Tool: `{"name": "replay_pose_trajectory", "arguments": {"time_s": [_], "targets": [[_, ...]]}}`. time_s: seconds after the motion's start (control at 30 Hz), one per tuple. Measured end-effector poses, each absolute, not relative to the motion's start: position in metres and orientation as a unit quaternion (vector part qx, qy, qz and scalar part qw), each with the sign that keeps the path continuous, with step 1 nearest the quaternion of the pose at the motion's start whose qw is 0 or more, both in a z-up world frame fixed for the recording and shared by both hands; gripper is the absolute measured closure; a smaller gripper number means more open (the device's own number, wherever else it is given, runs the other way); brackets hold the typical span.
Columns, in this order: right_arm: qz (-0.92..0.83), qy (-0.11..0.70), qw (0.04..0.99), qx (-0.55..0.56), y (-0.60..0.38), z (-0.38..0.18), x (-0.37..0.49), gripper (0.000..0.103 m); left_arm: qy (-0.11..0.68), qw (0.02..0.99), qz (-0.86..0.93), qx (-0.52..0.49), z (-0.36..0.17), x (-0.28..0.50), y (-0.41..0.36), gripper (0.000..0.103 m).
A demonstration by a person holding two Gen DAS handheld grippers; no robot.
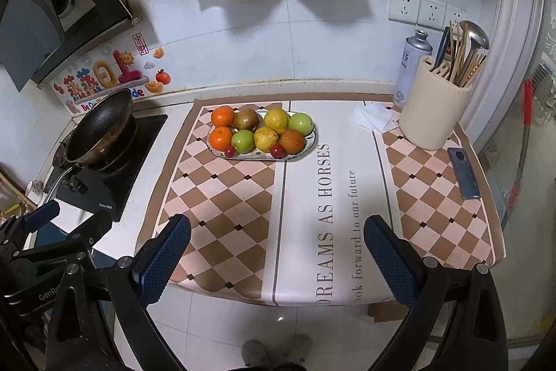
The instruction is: Organize fruits
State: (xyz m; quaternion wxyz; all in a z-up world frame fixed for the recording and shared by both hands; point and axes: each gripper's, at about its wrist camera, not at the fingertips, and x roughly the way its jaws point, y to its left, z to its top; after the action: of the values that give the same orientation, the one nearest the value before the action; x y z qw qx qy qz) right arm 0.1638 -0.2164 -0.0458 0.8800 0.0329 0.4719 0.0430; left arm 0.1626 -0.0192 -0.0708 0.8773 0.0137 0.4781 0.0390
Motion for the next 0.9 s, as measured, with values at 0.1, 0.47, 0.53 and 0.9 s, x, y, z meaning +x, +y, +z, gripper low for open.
{"name": "replay_pose_trajectory", "arguments": {"time_s": [0.1,0.47,0.53,0.9], "targets": [[0.042,0.472,0.880,0.031,-0.216,-0.046,0.165,0.001,0.477,0.878,0.040,0.016,-0.071,0.163,-0.019,0.000],[0.043,0.464,0.884,0.029,-0.216,-0.039,0.168,0.001,0.468,0.883,0.038,0.017,-0.062,0.169,-0.020,0.000],[0.044,0.464,0.884,0.028,-0.216,-0.039,0.169,0.001,0.467,0.883,0.039,0.017,-0.060,0.169,-0.021,0.000],[0.045,0.464,0.884,0.029,-0.215,-0.038,0.169,0.001,0.463,0.885,0.036,0.019,-0.056,0.172,-0.023,0.000]]}}
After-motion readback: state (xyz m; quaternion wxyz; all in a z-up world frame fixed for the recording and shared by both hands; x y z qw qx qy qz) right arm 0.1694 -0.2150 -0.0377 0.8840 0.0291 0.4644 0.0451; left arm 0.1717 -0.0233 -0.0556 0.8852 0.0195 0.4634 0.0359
